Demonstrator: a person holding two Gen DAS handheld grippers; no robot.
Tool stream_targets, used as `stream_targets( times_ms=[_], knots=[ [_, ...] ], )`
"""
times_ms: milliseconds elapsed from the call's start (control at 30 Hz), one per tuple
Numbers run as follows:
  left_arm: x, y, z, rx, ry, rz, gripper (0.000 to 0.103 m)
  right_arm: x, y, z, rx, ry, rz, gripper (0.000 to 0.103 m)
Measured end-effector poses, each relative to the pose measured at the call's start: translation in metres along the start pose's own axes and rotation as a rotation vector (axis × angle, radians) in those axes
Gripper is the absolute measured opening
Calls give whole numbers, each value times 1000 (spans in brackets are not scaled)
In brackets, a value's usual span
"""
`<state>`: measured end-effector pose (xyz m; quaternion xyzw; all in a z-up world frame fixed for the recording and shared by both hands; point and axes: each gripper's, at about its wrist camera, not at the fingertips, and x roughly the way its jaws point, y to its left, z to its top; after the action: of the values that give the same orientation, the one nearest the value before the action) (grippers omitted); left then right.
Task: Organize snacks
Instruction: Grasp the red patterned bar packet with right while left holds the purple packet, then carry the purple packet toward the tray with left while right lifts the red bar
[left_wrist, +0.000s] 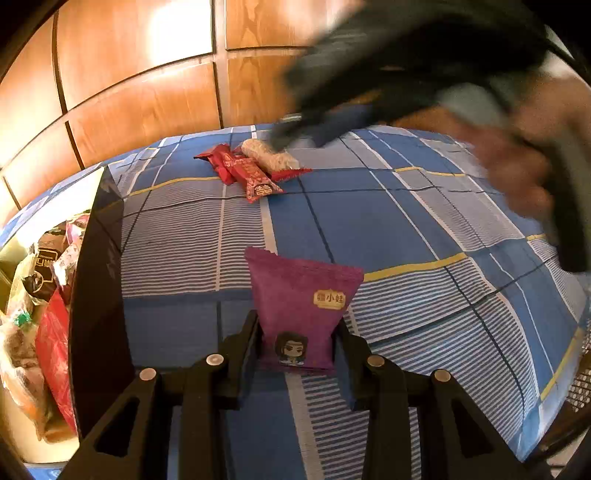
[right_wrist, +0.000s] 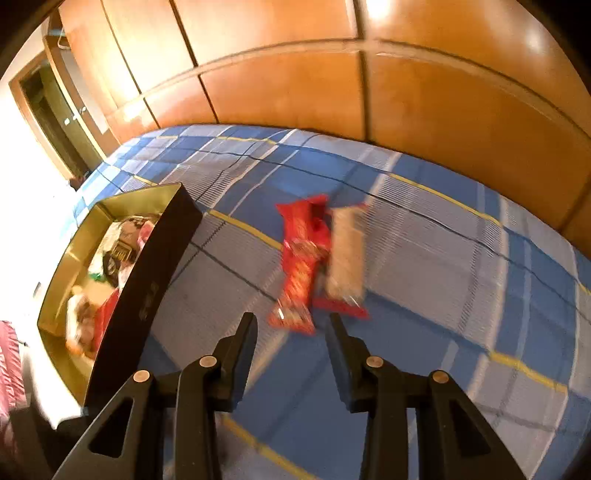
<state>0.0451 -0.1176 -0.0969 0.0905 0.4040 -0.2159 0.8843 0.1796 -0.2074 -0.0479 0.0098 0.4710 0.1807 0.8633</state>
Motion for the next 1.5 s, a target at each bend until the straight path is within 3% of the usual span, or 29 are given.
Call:
stream_targets(
  times_ms=[233,267,400,633,800,1000,1167,1367,1500],
  knots=[
    [0,3,-1,-16,-14,-19,36,63,9,29,-30,106,-100,38],
    [0,3,-1,-17,-16,-19,36,69,9,29,-36,123,-106,24],
    [0,2,-1,-16,-20,-18,37,63,7,21,-41,109,-95,21],
    [0,2,-3,-19,-20,-10,37,6,-3,-43,-120,156,-73,21],
    [1,-3,-3,-14,-17,15,37,-14,-29,-102,-90,215,-157,21],
    [3,-5,2,-6,13,24,36,-29,-43,-129,13,107,-139,23],
    [-2,-2,6,-33,43,15,35,-33,-41,-140,26,38,-159,23],
    [-35,6,15,-88,6,-22,35,-34,-39,-148,23,-49,-192,23],
    [-61,18,25,-135,-27,-1,35,-34,-32,-154,35,-103,-212,23]
  ],
)
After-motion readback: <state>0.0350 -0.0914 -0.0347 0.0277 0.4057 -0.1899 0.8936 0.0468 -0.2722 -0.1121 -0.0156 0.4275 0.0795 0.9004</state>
